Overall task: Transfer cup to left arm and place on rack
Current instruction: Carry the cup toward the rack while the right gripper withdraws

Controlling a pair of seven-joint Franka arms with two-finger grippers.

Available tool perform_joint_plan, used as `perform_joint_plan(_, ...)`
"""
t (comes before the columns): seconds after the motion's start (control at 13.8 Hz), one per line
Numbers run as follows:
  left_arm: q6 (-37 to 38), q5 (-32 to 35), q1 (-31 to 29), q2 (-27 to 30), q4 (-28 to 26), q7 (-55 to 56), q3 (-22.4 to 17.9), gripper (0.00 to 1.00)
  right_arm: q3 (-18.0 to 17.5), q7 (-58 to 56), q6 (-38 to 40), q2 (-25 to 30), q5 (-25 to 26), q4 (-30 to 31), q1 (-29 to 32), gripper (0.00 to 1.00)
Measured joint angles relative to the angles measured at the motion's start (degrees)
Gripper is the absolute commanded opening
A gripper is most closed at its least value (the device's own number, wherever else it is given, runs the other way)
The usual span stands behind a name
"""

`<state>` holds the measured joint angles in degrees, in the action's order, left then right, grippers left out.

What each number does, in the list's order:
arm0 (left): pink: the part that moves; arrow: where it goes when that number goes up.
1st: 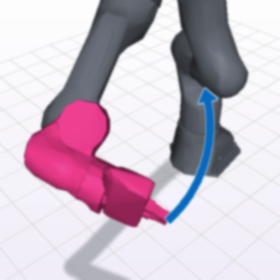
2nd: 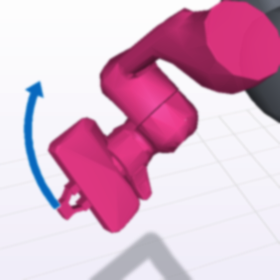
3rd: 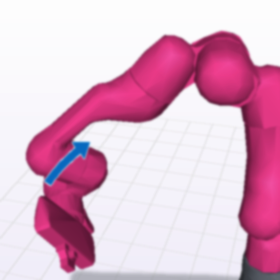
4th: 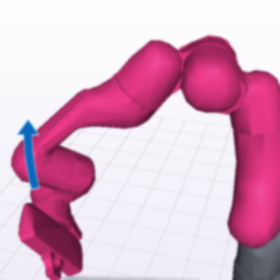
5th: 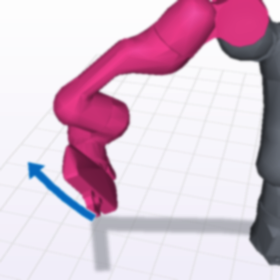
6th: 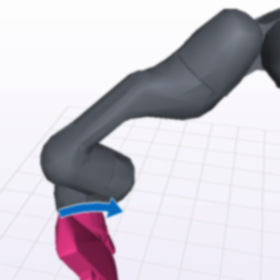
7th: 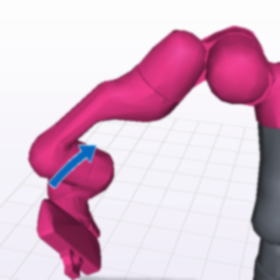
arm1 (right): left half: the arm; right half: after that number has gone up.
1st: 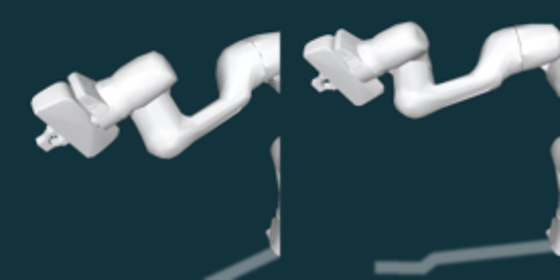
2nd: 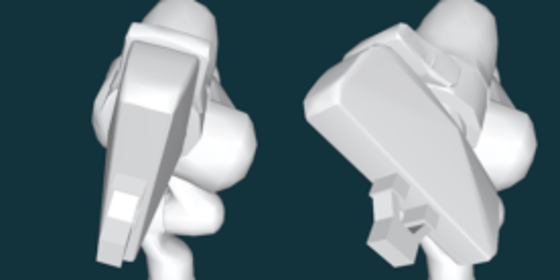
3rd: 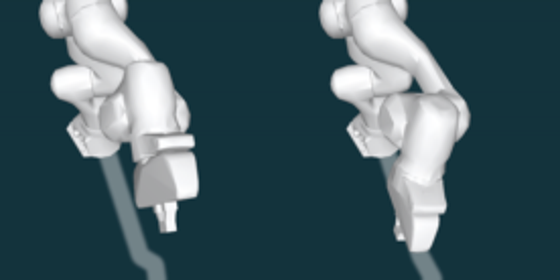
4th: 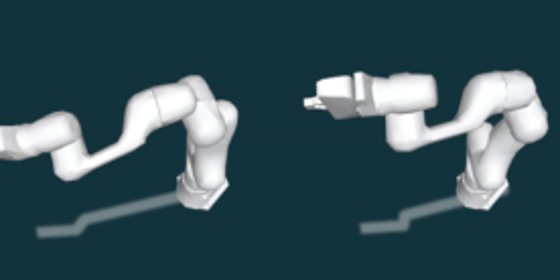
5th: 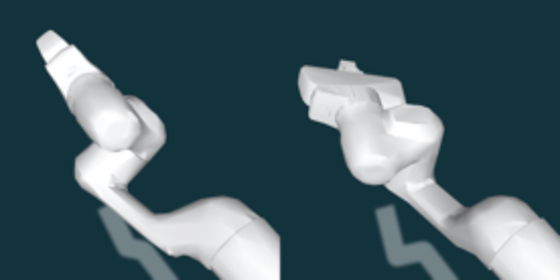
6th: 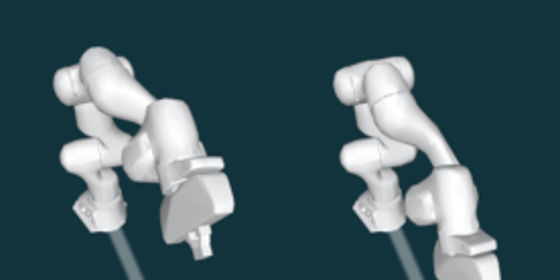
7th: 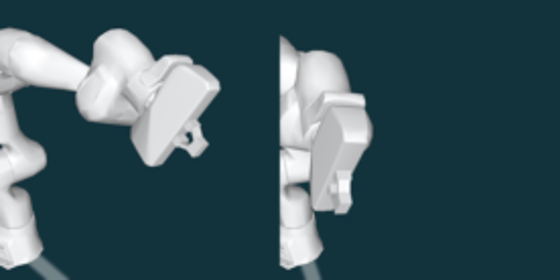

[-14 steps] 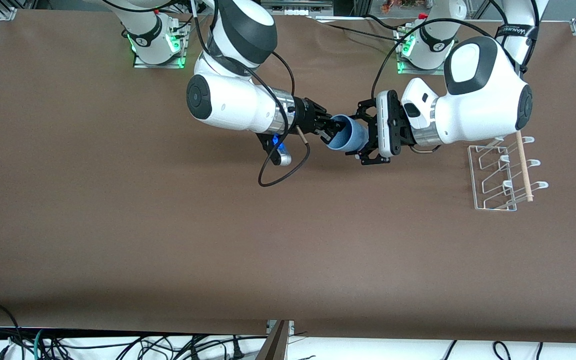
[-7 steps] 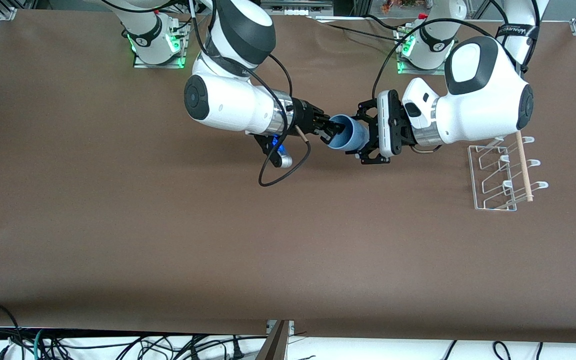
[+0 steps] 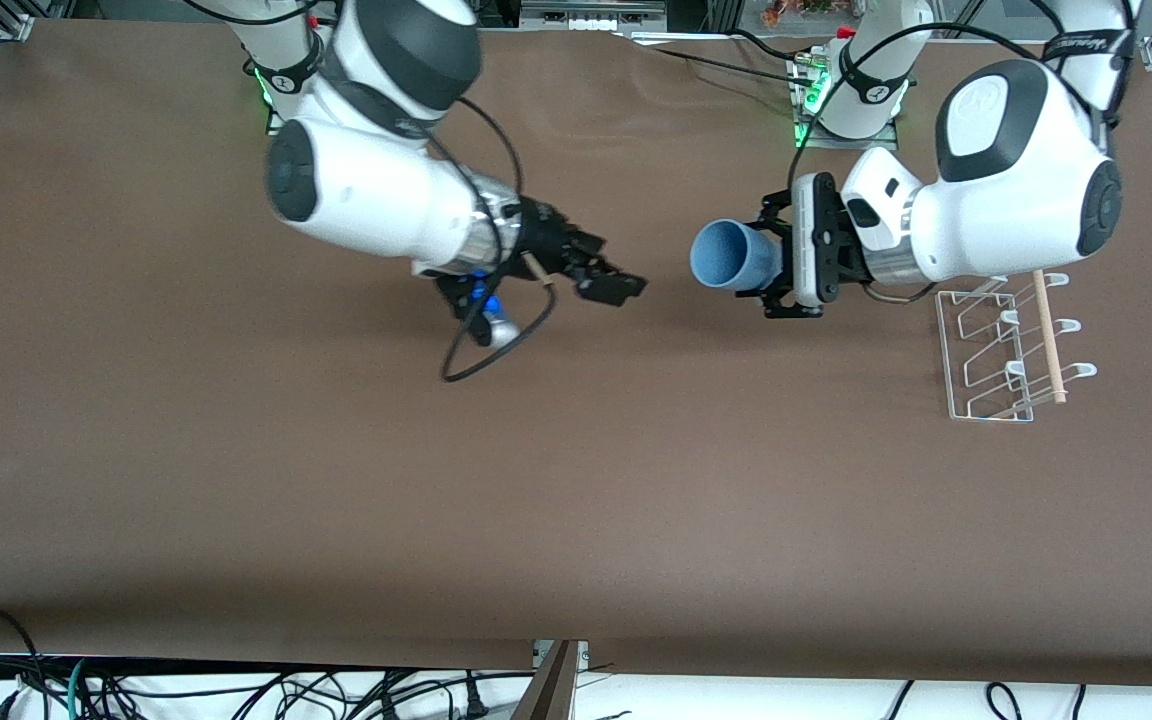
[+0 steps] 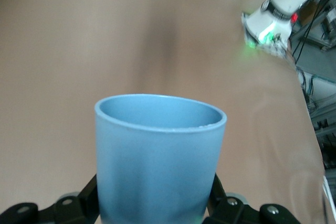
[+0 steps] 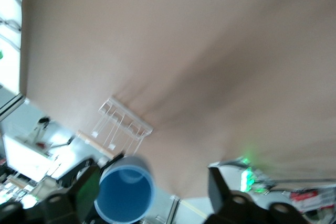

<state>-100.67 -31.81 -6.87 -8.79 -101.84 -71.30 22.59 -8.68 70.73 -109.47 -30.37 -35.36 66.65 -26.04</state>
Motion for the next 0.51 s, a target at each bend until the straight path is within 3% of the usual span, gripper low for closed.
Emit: perform_joint_plan(0.51,11.6,32.7,-0.2,0.8,3.0,22.1,1.1,0.0,2.1,-22.2,20.2,5.4,6.7,-0.1,17.5,0.99)
